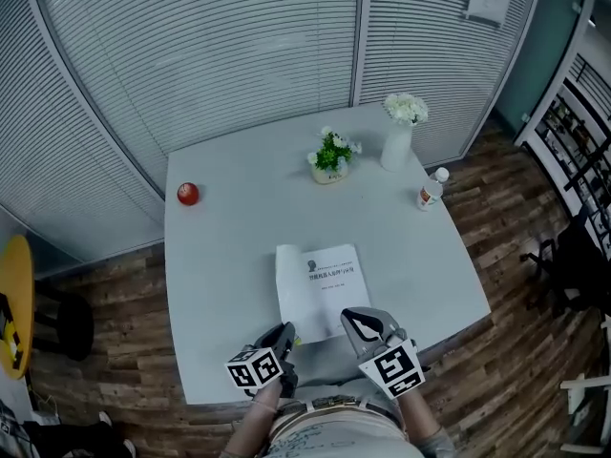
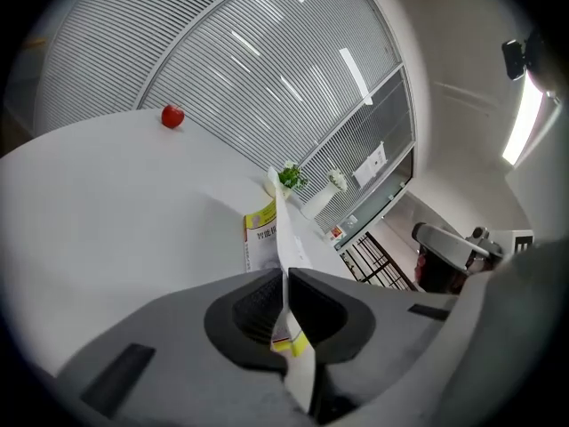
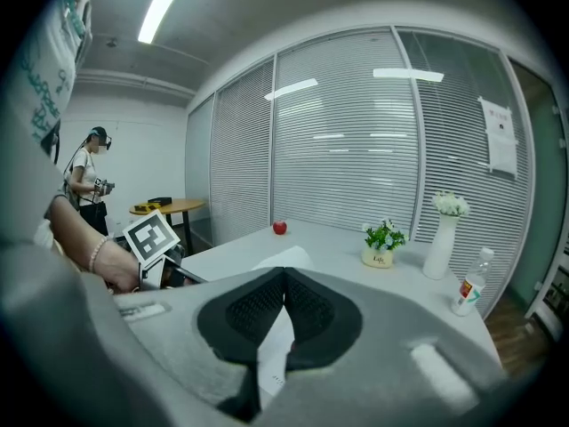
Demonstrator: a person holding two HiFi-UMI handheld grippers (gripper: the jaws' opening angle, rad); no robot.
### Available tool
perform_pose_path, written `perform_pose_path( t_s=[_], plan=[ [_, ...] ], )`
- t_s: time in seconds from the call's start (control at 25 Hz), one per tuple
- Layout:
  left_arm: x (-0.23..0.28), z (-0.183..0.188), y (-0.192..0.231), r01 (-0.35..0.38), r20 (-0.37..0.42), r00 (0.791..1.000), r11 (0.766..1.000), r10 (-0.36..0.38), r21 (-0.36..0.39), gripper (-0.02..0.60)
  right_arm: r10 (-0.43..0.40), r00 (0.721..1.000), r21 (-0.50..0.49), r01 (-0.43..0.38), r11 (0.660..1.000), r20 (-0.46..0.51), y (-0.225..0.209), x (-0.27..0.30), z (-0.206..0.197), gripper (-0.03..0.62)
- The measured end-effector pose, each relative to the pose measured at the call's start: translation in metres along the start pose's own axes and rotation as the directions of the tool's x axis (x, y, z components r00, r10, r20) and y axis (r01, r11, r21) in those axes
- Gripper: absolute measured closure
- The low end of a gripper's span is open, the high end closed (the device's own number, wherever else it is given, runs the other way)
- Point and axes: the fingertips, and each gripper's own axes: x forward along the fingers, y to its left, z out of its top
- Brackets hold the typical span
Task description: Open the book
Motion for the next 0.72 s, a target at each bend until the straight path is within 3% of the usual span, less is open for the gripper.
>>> perform_pose_path(
  t_s=[0.72],
  plan=[
    [-0.047, 0.015, 0.078, -0.051, 0.003, 0.999, 0.997, 0.051, -0.053, 0.563, -0.085, 0.996, -0.014, 0.085, 0.996, -0.007, 0.025, 0.023, 0.021, 0.591]
  ],
)
